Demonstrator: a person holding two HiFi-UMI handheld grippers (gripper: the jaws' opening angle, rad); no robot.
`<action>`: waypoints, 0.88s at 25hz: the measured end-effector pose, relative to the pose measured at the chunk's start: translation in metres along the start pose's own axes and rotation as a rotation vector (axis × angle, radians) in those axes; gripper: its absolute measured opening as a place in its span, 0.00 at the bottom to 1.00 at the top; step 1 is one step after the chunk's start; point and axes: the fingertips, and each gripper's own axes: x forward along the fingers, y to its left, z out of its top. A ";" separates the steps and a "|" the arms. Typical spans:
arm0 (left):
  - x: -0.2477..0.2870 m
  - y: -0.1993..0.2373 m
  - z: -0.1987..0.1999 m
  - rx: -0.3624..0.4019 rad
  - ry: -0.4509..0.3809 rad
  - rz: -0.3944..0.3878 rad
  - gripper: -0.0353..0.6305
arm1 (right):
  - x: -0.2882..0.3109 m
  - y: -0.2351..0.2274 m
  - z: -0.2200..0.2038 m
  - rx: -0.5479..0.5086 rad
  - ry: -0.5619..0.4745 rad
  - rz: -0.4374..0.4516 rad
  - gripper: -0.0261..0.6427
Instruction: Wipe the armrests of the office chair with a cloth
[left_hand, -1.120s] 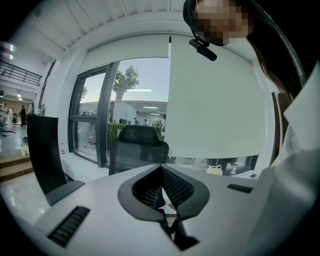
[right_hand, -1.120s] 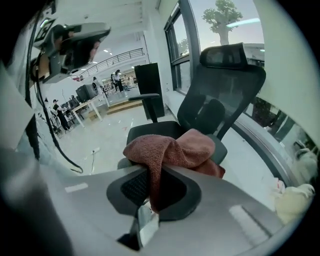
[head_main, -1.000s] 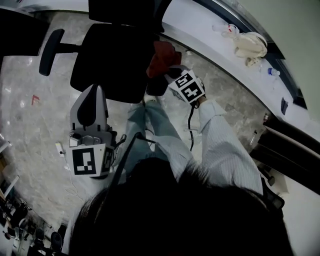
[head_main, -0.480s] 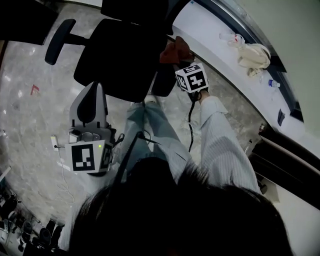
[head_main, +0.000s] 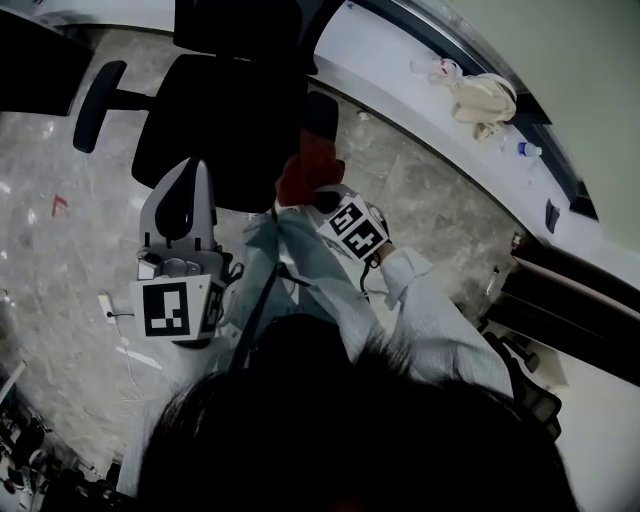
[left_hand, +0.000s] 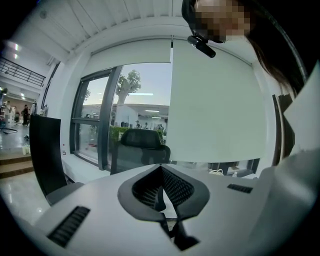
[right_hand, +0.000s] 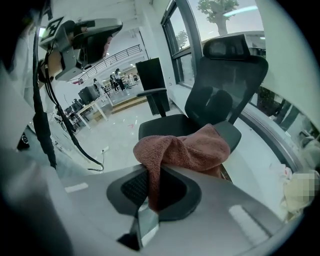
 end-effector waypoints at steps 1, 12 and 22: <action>0.000 -0.001 0.000 0.000 0.003 0.001 0.06 | 0.000 -0.003 0.000 -0.002 0.004 0.007 0.07; -0.045 0.039 -0.020 -0.008 0.044 0.132 0.06 | 0.029 -0.161 0.063 0.077 0.033 -0.237 0.07; -0.057 0.058 -0.010 -0.010 0.017 0.153 0.06 | 0.030 -0.121 0.061 0.108 0.021 -0.187 0.07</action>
